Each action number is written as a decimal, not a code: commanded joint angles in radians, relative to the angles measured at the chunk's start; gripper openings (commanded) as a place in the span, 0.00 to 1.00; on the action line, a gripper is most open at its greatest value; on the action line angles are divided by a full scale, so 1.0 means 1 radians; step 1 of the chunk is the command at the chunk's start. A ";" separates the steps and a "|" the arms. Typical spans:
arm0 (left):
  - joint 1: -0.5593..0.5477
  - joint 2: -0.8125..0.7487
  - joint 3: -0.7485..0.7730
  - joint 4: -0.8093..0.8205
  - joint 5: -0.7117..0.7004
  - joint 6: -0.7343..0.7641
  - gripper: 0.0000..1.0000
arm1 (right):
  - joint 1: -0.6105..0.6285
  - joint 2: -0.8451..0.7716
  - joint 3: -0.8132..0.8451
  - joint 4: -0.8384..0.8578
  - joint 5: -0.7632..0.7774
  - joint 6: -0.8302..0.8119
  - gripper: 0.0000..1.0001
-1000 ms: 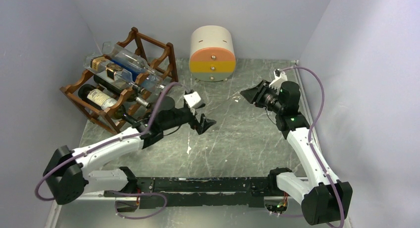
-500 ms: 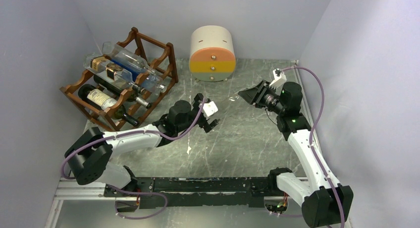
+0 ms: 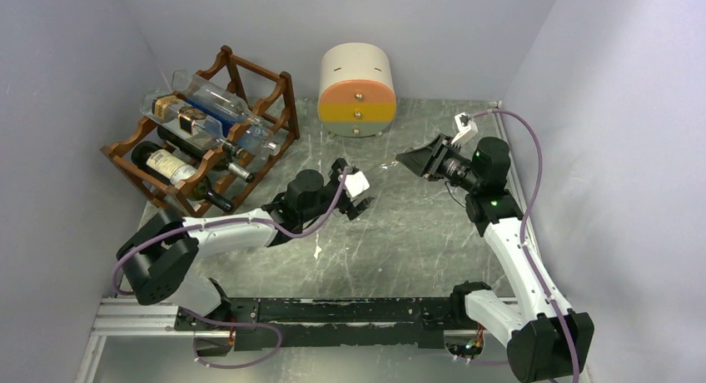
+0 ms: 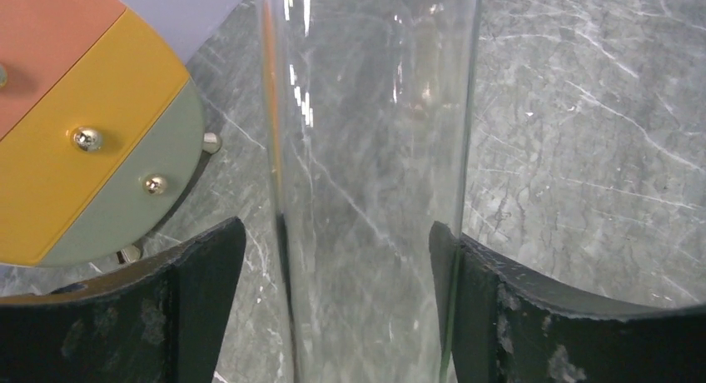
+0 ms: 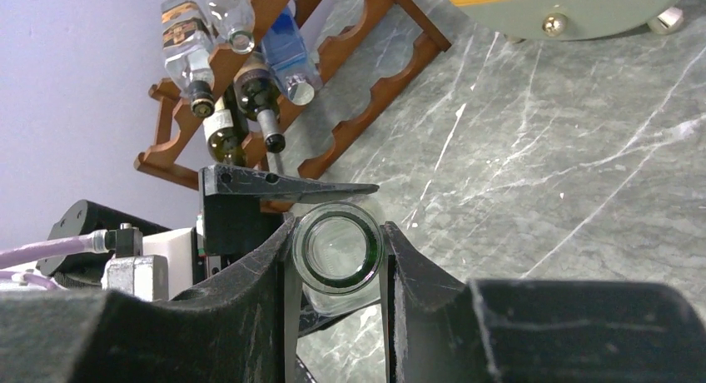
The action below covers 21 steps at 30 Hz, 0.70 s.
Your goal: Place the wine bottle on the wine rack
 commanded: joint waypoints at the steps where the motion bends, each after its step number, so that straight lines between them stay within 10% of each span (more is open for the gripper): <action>1: -0.004 0.011 0.045 0.062 -0.029 0.039 0.81 | -0.002 -0.019 0.030 0.039 -0.100 -0.001 0.00; 7: -0.003 -0.034 0.051 0.047 -0.041 0.146 0.08 | -0.002 -0.012 0.098 -0.137 -0.088 -0.153 0.45; 11: -0.003 -0.075 0.047 0.019 -0.028 0.341 0.07 | 0.005 -0.012 0.149 -0.189 -0.113 -0.229 0.67; 21: -0.004 -0.232 0.064 -0.177 0.039 0.759 0.07 | 0.257 0.041 0.327 -0.513 0.155 -0.584 0.82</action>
